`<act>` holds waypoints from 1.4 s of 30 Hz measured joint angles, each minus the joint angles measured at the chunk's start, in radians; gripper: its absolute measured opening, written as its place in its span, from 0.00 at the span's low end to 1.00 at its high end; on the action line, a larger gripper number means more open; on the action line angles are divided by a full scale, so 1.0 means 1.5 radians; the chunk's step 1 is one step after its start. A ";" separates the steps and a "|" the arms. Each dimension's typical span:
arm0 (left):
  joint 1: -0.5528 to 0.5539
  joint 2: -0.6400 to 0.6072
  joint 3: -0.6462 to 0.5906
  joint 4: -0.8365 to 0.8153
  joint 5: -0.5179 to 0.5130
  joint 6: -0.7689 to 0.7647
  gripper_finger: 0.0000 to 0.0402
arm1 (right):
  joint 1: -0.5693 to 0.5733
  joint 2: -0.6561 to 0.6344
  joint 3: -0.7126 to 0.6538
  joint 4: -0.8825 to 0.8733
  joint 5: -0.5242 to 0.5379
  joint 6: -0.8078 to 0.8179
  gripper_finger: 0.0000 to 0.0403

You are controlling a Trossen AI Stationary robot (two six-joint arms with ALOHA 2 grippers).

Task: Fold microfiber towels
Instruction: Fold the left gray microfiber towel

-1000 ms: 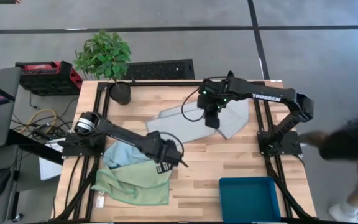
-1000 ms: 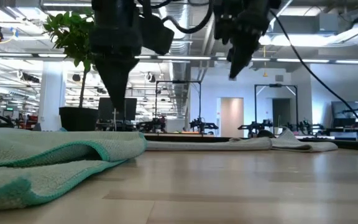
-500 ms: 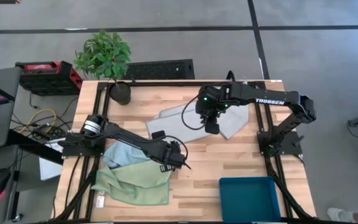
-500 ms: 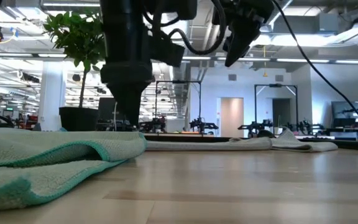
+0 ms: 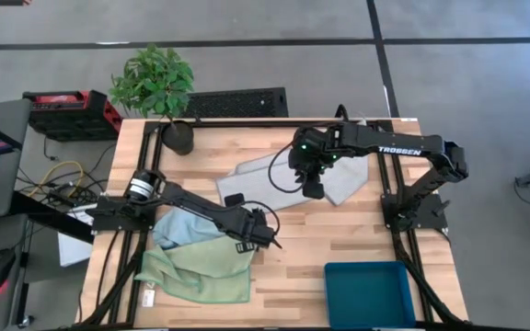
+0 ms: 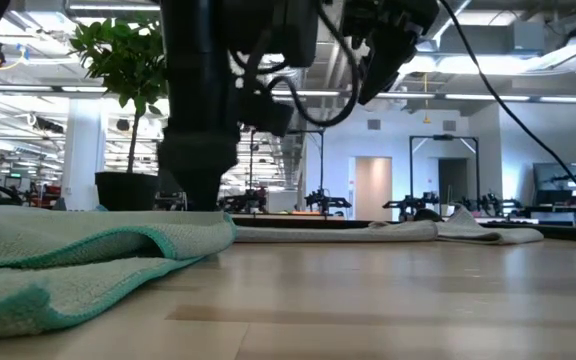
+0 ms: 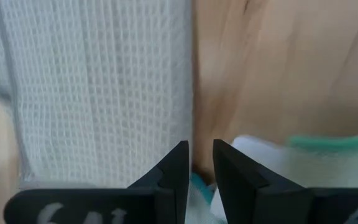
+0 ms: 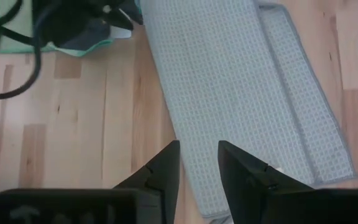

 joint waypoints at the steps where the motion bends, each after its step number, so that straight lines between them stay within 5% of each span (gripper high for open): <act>1: 0.002 0.000 -0.008 0.006 0.001 0.000 0.16 | 0.000 0.000 0.000 0.000 0.000 0.000 0.33; 16: 0.020 -0.005 -0.076 0.059 0.035 -0.014 0.11 | 0.000 0.000 0.000 0.000 0.000 0.002 0.33; 20: 0.026 -0.001 -0.056 0.047 0.045 -0.013 0.02 | 0.000 0.000 0.000 -0.001 0.000 0.002 0.33; 32: 0.043 0.001 0.020 -0.028 0.017 0.009 0.00 | -0.007 -0.038 0.000 -0.021 0.003 -0.005 0.33; 42: 0.085 0.000 0.130 -0.048 0.018 0.183 0.00 | -0.025 -0.144 0.000 -0.057 0.003 -0.005 0.33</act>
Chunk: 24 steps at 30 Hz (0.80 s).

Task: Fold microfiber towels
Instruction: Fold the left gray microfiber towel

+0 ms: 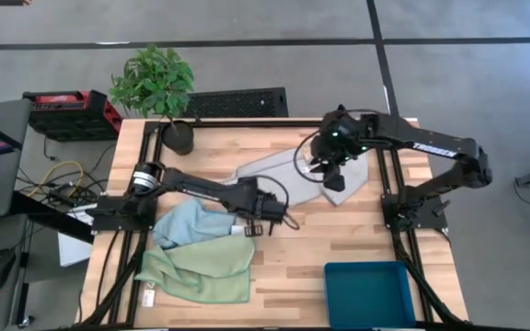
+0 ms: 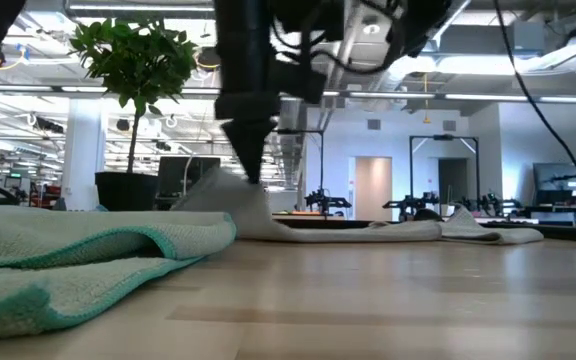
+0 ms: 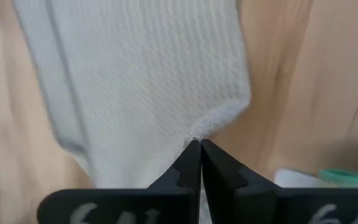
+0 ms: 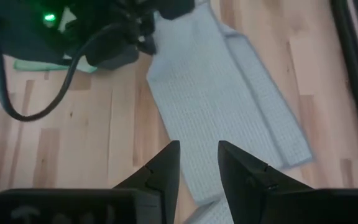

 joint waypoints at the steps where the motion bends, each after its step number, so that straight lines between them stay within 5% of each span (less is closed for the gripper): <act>1: 0.006 0.000 0.012 0.002 0.000 0.027 0.00 | 0.000 -0.008 0.000 -0.005 0.000 0.000 0.33; 10: 0.077 0.000 0.060 0.096 0.003 0.207 0.00 | 0.000 -0.057 0.000 -0.013 0.000 0.003 0.33; 24: 0.153 0.000 0.061 0.326 0.061 0.335 0.00 | 0.000 -0.057 0.000 -0.020 0.000 0.005 0.33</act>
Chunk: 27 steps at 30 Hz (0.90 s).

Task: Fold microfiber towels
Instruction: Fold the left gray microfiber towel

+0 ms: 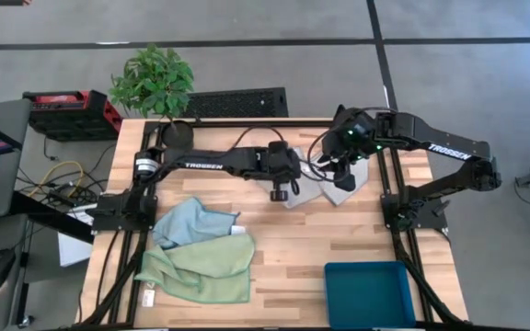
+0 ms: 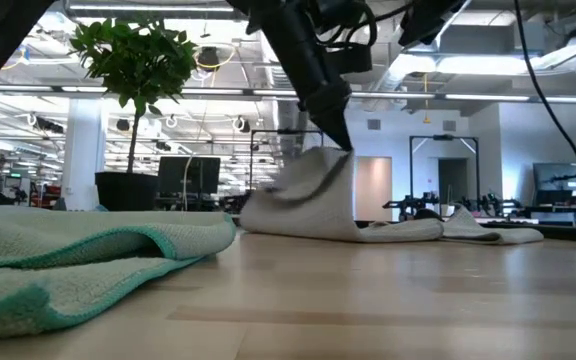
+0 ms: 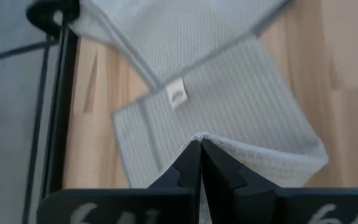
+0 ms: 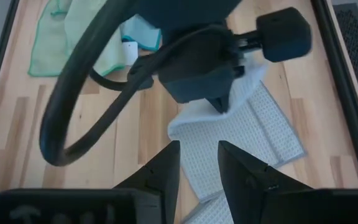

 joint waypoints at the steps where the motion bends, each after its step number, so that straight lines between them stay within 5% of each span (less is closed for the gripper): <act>1: 0.003 0.000 0.000 0.012 0.012 0.001 0.00 | 0.000 0.000 0.000 0.000 0.000 0.000 0.33; 20: 0.015 0.054 0.013 0.108 0.028 -0.025 0.00 | -0.003 0.000 0.000 0.001 0.000 -0.005 0.33; 27: 0.015 0.054 0.013 0.108 0.030 -0.051 0.07 | -0.003 0.000 0.000 0.001 0.000 -0.005 0.33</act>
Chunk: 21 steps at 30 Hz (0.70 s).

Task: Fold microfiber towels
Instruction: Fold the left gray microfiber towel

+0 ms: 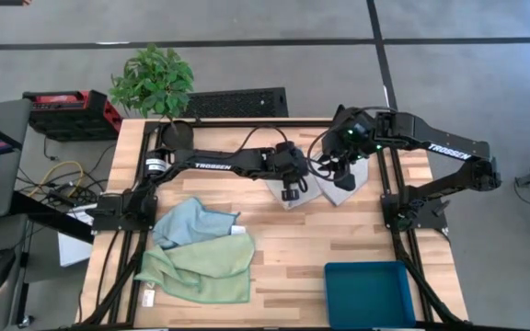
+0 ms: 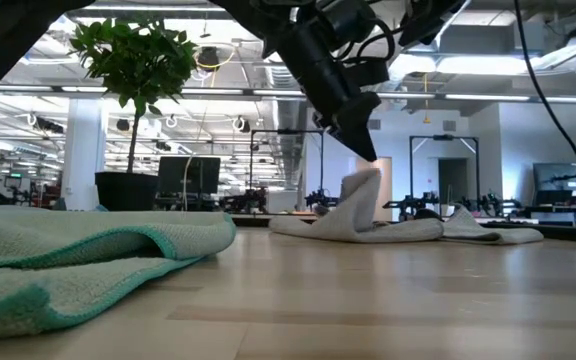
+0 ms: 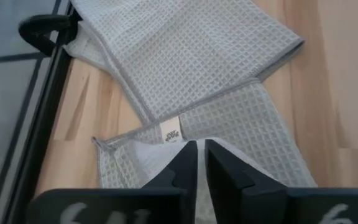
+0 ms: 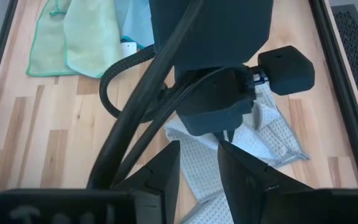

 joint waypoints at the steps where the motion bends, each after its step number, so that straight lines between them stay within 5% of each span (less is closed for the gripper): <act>1: 0.000 0.000 0.000 0.000 0.000 -0.013 0.09 | 0.000 0.000 0.000 0.000 0.000 0.000 0.33; 11: -0.001 -0.015 0.000 -0.018 -0.001 -0.111 0.23 | 0.000 0.000 0.000 -0.002 0.000 -0.007 0.33; 21: -0.057 -0.166 0.000 -0.198 -0.012 -0.183 0.24 | 0.000 0.015 -0.097 0.045 -0.001 -0.041 0.33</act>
